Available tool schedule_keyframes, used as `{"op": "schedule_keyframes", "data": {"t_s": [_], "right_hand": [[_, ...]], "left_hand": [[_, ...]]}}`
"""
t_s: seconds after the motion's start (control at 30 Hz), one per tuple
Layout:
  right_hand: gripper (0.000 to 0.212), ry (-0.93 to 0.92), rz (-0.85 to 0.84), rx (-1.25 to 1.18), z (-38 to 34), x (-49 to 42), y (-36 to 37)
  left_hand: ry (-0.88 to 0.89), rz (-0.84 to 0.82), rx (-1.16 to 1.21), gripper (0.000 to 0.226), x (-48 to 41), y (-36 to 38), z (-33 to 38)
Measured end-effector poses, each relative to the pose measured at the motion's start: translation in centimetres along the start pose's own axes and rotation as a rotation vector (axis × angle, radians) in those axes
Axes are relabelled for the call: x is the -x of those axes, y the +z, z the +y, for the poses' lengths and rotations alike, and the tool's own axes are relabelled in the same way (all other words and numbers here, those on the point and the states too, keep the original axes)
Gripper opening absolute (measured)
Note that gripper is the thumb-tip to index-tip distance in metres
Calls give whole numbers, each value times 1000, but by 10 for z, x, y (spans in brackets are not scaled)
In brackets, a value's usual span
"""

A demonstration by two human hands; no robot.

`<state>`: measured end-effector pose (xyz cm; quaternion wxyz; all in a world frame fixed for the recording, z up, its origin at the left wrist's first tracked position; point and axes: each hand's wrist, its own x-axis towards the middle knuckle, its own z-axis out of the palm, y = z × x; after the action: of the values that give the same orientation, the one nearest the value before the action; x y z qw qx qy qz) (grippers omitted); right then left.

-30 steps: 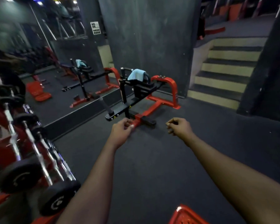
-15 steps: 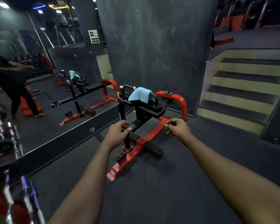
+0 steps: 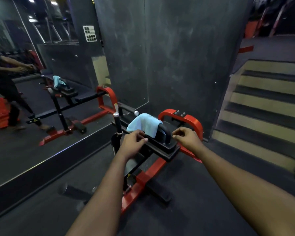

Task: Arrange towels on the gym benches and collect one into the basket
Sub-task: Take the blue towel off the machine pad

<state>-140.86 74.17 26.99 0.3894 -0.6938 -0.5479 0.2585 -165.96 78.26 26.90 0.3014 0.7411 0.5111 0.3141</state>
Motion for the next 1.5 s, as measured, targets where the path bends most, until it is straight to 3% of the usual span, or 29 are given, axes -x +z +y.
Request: {"op": "schedule_keyframes", "data": {"t_s": [0.3, 0.43, 0.57, 0.63, 0.77, 0.83, 0.93, 1.03, 1.2, 1.37, 1.5], "right_hand": [[19, 96, -157, 64, 48, -204, 41], [36, 76, -277, 166, 80, -267, 60], [48, -24, -560, 316, 110, -319, 81], [43, -82, -642, 315, 124, -331, 94], [8, -157, -663, 178, 140, -352, 110], [12, -207, -625, 132, 135, -361, 103], [16, -240, -551, 32, 121, -375, 87], [15, -328, -488, -44, 100, -388, 74], [24, -446, -469, -129, 44, -398, 36], [42, -661, -592, 293, 9, -377, -18], [31, -590, -373, 406, 16, -353, -52]], "left_hand": [[-194, -89, -62, 39, -189, 69, -68], [-330, -93, -103, 64, -225, 109, -93], [-492, 19, -145, 97, -244, 159, -101], [-573, 109, -189, 87, -245, 177, -94], [-600, 313, -252, 28, -258, 187, -85], [-592, 414, -290, 13, -258, 175, -78], [-557, 565, -241, 26, -256, 146, -59], [-455, 654, -264, 8, -264, 114, -35], [-316, 809, -347, 15, -266, 59, 14], [-224, 959, -330, 16, -235, 30, 69], [-173, 1129, -400, 15, -200, 23, 105]]}}
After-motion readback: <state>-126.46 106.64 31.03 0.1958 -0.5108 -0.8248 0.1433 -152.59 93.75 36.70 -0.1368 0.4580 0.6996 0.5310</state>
